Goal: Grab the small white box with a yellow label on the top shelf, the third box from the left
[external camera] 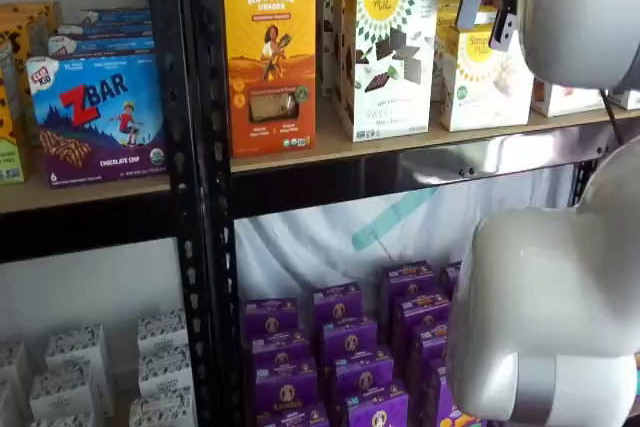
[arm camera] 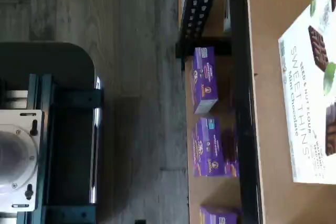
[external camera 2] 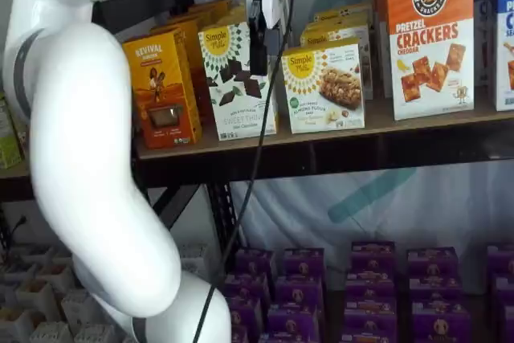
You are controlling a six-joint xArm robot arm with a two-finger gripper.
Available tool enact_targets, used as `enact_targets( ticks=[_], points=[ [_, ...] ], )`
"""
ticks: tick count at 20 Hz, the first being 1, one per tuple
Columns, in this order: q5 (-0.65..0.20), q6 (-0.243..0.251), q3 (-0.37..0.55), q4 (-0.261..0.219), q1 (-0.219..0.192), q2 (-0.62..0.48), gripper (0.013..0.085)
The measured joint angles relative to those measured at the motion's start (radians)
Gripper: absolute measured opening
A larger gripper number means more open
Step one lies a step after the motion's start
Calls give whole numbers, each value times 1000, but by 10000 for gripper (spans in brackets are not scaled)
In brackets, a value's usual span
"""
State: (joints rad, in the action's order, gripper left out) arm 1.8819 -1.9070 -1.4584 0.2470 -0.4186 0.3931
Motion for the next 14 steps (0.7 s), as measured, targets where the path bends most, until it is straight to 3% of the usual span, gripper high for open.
enact_targets(
  ticks=[2, 5, 9, 14],
  points=[
    [25, 10, -24, -50, 27, -13, 850],
    [42, 18, -42, -70, 39, -17, 850],
    [13, 15, -41, -49, 27, -9, 850],
    [-146, -13, -1, 6, -8, -2, 850]
  ],
)
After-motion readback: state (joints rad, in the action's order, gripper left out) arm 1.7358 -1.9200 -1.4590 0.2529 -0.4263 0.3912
